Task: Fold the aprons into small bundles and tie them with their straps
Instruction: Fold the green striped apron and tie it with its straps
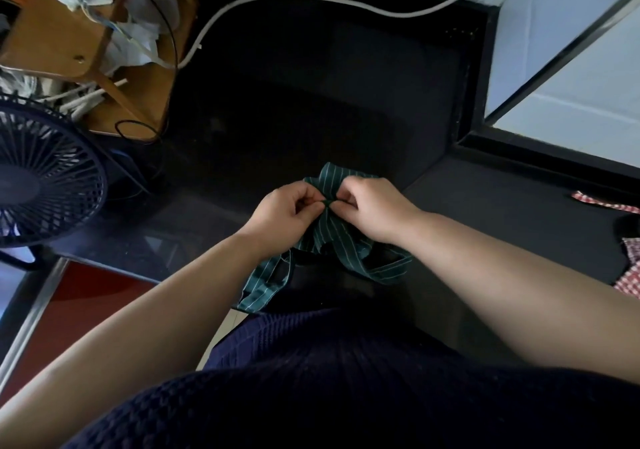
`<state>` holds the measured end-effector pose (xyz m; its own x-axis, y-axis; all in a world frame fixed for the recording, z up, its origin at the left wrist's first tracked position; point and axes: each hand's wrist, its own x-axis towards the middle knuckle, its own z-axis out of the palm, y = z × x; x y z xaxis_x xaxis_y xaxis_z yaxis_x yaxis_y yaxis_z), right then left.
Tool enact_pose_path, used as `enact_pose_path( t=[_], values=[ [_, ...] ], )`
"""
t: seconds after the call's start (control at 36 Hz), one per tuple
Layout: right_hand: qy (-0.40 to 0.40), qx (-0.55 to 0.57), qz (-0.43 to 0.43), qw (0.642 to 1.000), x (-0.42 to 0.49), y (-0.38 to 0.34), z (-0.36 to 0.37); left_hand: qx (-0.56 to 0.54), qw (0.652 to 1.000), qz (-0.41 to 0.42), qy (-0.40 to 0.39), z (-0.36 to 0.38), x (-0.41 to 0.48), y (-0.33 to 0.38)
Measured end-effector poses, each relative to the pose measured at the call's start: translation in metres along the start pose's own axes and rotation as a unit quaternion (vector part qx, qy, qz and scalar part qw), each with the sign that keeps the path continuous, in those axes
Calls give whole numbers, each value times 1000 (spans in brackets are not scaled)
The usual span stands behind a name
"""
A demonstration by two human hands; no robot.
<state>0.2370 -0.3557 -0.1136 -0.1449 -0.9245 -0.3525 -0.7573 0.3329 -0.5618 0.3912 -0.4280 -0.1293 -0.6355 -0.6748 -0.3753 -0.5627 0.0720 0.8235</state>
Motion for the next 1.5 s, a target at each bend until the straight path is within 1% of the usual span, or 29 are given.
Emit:
enact_pose_path(
  t=[0.06,0.08,0.19,0.31,0.36,0.44,0.5,0.56,0.69,0.72,0.78,0.86,0.92,1.0,1.08,1.14,1.22,1.33,1.42,1.5],
  values=[
    [-28,27,9,999,0,4,-3,-2,1000,1,5,0,1,-1],
    [-23,29,8,999,0,4,-3,-5,1000,-1,7,0,1,-1],
    [70,-10,-1,998,-4,7,8,1,1000,10,-5,5,0,2],
    [99,-28,-2,995,-8,4,16,1,1000,18,3,7,0,3],
    [84,2,8,996,-6,4,14,0,1000,15,5,7,0,2],
    [13,56,45,997,-2,7,-1,9,1000,15,8,6,2,2],
    [-48,127,76,988,0,9,-11,20,1000,18,8,5,2,1],
    [-84,197,103,971,1,12,-14,24,999,22,0,4,1,2],
    [-72,242,120,960,4,16,-11,46,998,38,-6,5,0,4],
    [-71,233,114,963,4,16,-11,51,998,39,-5,5,0,4],
    [-63,180,86,978,2,13,-12,57,998,42,-1,4,1,3],
    [-33,83,11,996,-5,9,-14,57,998,37,7,3,3,1],
    [-4,57,-31,998,-10,9,-13,59,998,37,10,2,5,2],
    [29,99,-13,995,-15,14,-11,36,998,38,25,3,6,4],
    [16,134,29,990,-18,19,-12,-1,999,-5,48,1,6,-2],
    [11,137,46,989,-20,22,-14,25,998,-32,46,0,4,-10],
    [10,141,56,988,-22,25,-13,58,997,-40,31,2,1,-10],
    [15,147,62,987,-26,27,-16,2,998,-65,26,2,5,3],
    [16,141,59,988,-30,28,-19,-22,998,-56,5,3,10,10],
    [16,153,61,986,-35,30,-19,-59,997,-48,14,7,14,12]
  ],
)
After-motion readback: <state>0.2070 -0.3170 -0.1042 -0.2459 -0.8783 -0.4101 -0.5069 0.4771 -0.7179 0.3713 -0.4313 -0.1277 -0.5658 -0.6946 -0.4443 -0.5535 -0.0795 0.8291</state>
